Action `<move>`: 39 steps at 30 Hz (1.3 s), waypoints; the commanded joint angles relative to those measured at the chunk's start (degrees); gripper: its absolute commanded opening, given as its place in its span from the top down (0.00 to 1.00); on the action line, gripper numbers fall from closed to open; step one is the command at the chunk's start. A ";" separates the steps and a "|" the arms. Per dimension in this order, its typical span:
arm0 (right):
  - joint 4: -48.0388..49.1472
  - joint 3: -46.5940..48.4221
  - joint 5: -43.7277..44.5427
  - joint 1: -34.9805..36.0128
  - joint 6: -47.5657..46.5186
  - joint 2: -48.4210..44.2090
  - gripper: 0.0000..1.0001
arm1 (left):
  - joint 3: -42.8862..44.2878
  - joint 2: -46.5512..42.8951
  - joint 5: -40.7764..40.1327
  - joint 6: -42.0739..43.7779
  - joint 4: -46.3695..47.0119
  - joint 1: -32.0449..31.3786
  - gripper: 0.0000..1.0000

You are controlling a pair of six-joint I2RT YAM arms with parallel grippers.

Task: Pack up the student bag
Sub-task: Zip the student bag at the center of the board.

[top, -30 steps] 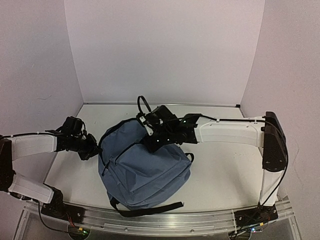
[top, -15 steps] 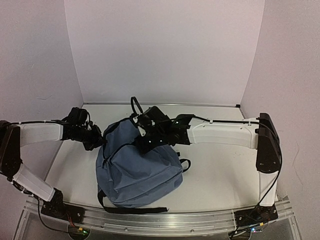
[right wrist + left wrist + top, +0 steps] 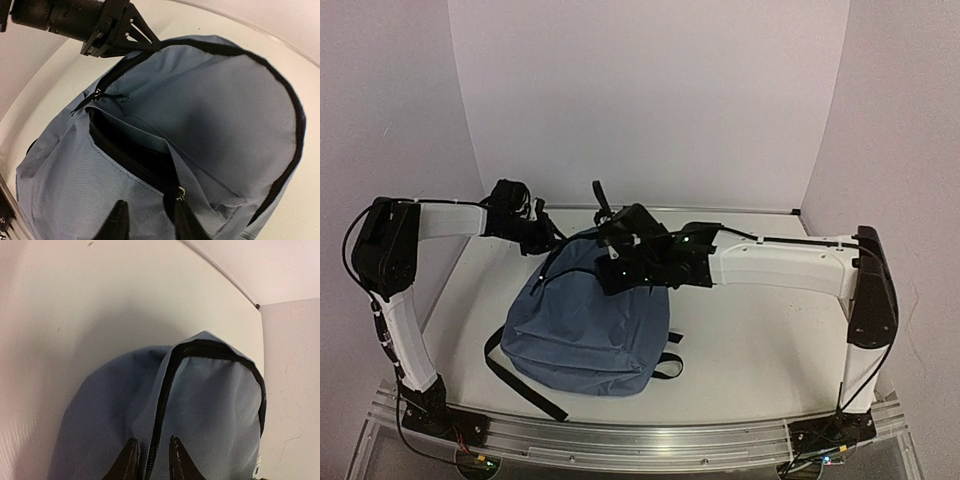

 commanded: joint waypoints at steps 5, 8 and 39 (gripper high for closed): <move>-1.30 -5.79 4.01 -4.92 5.31 -12.46 0.42 | 9.65 -6.92 -9.22 13.45 -10.27 -0.39 0.39; -0.60 -10.30 -2.15 -9.69 7.17 -13.85 0.42 | 8.45 -11.08 -10.99 14.33 -12.57 -2.60 0.37; 13.41 -29.04 -18.51 -20.61 12.31 -19.62 0.42 | 3.96 -14.41 -34.02 29.47 -19.63 -36.86 0.62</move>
